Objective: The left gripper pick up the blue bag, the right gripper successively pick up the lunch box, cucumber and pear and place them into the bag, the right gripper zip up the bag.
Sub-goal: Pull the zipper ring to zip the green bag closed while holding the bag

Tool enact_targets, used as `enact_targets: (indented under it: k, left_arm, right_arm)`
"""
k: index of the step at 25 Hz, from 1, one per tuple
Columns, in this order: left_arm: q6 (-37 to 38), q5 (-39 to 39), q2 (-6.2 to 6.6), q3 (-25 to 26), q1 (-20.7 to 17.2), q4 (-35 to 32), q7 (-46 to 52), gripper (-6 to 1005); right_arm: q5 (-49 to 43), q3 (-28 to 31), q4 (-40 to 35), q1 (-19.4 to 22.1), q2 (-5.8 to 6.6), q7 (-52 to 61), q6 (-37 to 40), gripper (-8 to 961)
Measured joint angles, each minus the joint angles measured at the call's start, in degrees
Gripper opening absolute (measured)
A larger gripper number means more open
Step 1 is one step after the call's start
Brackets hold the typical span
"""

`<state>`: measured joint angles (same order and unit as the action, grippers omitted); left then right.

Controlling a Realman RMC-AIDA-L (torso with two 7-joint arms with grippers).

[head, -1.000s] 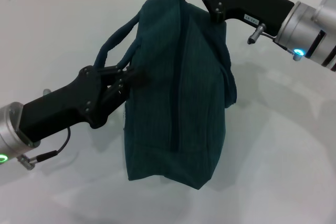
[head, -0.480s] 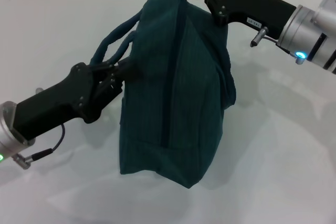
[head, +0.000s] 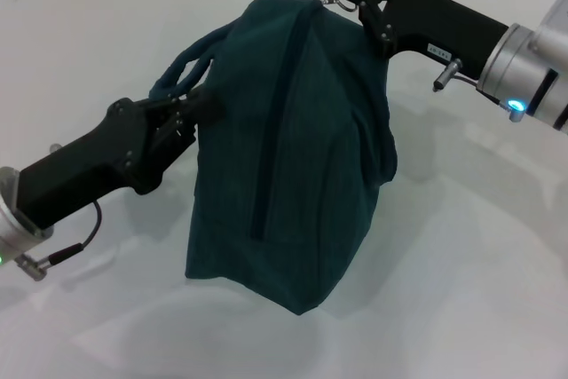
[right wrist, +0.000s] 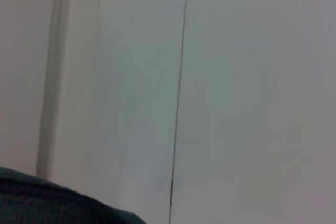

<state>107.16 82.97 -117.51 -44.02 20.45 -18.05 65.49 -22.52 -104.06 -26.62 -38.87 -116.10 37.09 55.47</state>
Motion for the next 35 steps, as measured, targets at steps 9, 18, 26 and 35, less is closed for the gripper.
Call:
enact_targets:
  k: [9,18,26,35]
  left_arm:
    - [-2.32,-0.02,-0.1,2.65,-0.63,-0.06,-1.04,56]
    - [-4.19,-0.57,-1.15,5.94,-1.64,-0.05,-2.73,81]
    - [-4.01,-1.23,-1.67,6.22,-1.81,0.23,-2.39,103]
    - [-3.81,-9.43,-2.05,6.32,-2.95,1.92,-2.23,432]
  right_arm:
    - [0.1,1.56,0.05,0.77,0.09,-0.27,-1.09,-1]
    - [0.11,2.44,0.52,1.36,0.09,-0.38,-1.6,-1]
    - [0.07,2.47,0.31,1.55,0.17,-0.43,-0.29,-2]
    - [0.01,2.46,0.62,1.52,0.34,-0.44,1.29,-1]
